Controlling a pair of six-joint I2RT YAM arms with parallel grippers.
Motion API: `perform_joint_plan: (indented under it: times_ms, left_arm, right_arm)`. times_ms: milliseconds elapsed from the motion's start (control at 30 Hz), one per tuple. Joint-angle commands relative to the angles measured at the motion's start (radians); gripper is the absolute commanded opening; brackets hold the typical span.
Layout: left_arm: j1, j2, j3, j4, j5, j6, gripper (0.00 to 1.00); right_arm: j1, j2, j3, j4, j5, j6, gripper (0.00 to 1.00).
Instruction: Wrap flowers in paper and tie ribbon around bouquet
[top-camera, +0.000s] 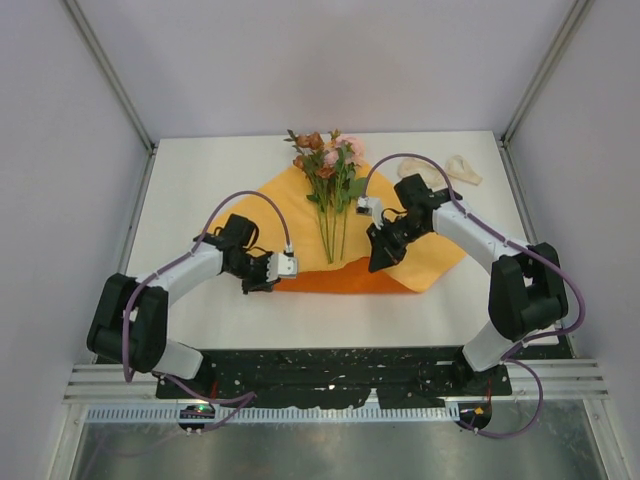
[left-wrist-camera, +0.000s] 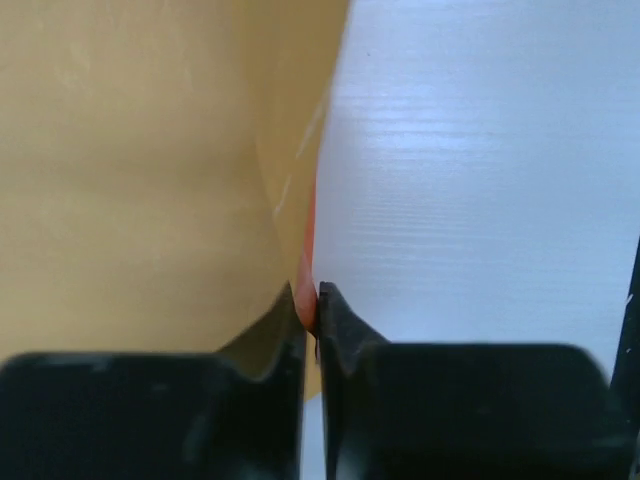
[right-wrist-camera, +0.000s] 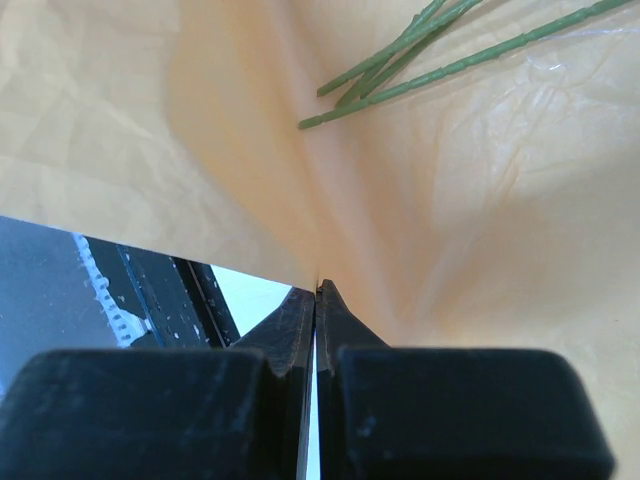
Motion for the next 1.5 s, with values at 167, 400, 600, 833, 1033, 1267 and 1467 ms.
perform_joint_plan:
  times_ms: [167, 400, 600, 833, 1033, 1267, 1467]
  left_arm:
    - [-0.009, 0.036, 0.081, -0.131, -0.004, 0.098, 0.07]
    - [0.002, 0.129, 0.234, -0.24, 0.007, -0.052, 0.22]
    - [0.137, -0.028, 0.166, 0.064, 0.279, -0.607, 0.81]
    - [0.139, -0.11, 0.122, 0.338, 0.088, -1.092, 1.0]
    - [0.192, -0.227, 0.079, 0.424, -0.057, -1.416, 1.0]
    - [0.162, -0.016, 0.043, 0.633, 0.326, -1.736, 1.0]
    - [0.005, 0.08, -0.043, 0.876, 0.283, -1.858, 0.72]
  right_arm:
    - [-0.021, -0.001, -0.006, -0.004, 0.012, -0.024, 0.05]
    - [-0.019, 0.049, 0.032, 0.012, 0.0, -0.007, 0.05]
    - [-0.004, 0.126, 0.077, 0.043, 0.035, 0.024, 0.05]
    - [0.008, 0.187, 0.125, 0.118, 0.143, 0.091, 0.05]
    - [0.03, 0.247, 0.158, 0.131, 0.195, 0.109, 0.05]
    - [0.03, 0.307, 0.16, 0.144, 0.267, 0.1, 0.05]
    - [0.03, 0.338, 0.178, 0.158, 0.284, 0.114, 0.05]
